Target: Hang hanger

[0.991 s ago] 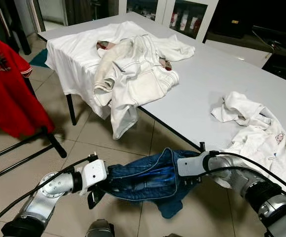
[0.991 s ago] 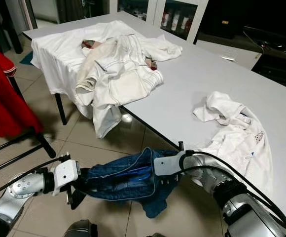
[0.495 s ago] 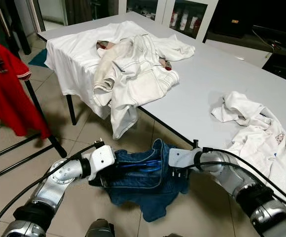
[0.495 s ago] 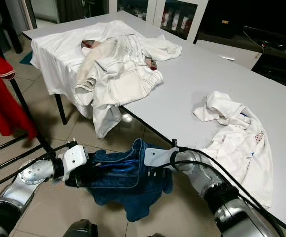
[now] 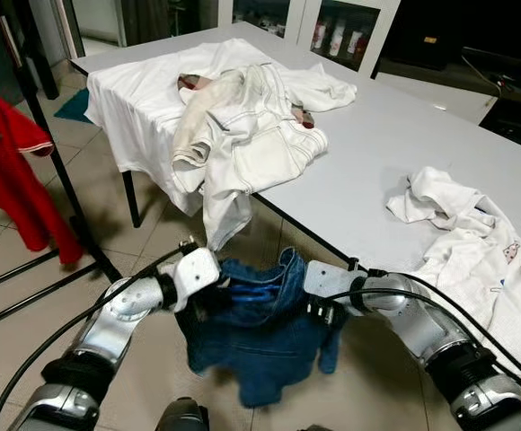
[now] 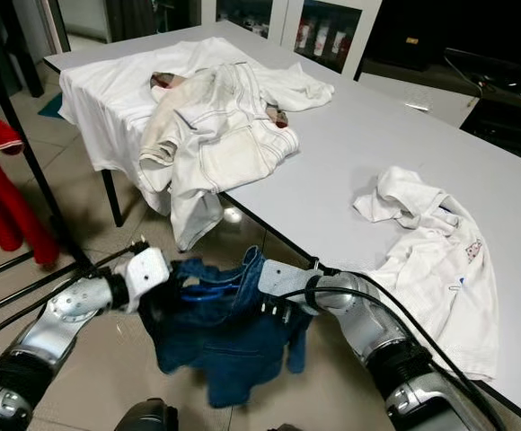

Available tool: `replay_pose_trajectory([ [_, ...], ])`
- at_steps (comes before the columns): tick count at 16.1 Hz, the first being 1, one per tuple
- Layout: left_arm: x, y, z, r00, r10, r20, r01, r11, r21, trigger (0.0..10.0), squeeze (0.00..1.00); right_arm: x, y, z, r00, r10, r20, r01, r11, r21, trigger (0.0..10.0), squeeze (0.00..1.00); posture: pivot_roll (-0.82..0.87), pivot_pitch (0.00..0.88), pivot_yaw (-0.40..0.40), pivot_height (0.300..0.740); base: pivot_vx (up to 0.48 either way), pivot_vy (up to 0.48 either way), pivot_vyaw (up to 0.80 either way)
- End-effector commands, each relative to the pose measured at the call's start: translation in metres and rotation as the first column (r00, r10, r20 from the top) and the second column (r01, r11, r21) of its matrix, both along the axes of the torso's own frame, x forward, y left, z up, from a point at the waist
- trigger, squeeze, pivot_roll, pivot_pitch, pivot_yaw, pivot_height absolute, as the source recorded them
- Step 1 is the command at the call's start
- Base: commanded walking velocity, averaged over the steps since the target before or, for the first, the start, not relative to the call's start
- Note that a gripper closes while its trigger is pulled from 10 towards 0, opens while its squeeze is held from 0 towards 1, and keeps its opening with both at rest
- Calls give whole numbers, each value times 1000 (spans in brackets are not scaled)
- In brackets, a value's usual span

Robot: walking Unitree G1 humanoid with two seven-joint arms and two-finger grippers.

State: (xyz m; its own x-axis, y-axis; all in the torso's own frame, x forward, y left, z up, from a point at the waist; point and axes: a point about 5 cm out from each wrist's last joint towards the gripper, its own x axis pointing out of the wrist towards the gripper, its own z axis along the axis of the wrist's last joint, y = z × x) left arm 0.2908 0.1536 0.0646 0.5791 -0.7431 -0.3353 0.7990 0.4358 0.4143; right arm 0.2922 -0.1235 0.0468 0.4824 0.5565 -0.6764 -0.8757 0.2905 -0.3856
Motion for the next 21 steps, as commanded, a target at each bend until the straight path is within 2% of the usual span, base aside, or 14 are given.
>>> replay_pose_trajectory([
  [1,5,-22,8,996,-73,51,74,997,-2,0,0,2,20,15,999,28,33,-32,994,106,0,0,175,6,-94,710,0,0,0],
  [4,9,-24,12,996,-64,65,64,998,3,0,0,3,23,14,999,18,28,-21,993,118,0,0,180,0,-92,710,0,0,0],
  [9,11,-44,17,991,-100,84,102,994,-24,0,0,9,25,17,999,0,46,-5,993,118,0,0,187,0,-102,710,0,0,0],
  [12,7,-53,15,989,-119,88,123,992,-41,0,0,7,30,17,999,0,43,-6,992,127,0,0,185,0,-103,710,0,0,0],
  [16,10,-62,17,989,-115,94,118,992,-37,0,0,14,33,20,996,-72,58,60,983,175,0,0,185,0,-103,710,0,0,0],
  [17,12,-60,16,991,-101,93,104,994,-21,1490,0,16,33,21,995,-78,63,66,982,180,0,0,185,0,-103,710,0,0,0],
  [18,13,-55,15,993,-83,88,85,996,-15,3725,0,17,31,22,994,-89,63,75,979,189,0,0,185,0,-103,710,0,0,0],
  [19,14,-49,15,994,-63,87,65,998,-12,3922,0,18,29,24,993,-93,72,77,977,201,0,0,184,0,-98,710,0,0,0],
  [20,15,-43,15,995,-32,95,33,999,-5,5059,0,18,30,29,992,-83,95,58,970,238,0,0,184,0,-98,710,0,0,0],
  [21,17,-34,16,994,17,104,-17,1000,-1,10000,0,17,31,36,991,-71,113,33,952,304,0,0,184,0,-98,710,0,0,0],
])
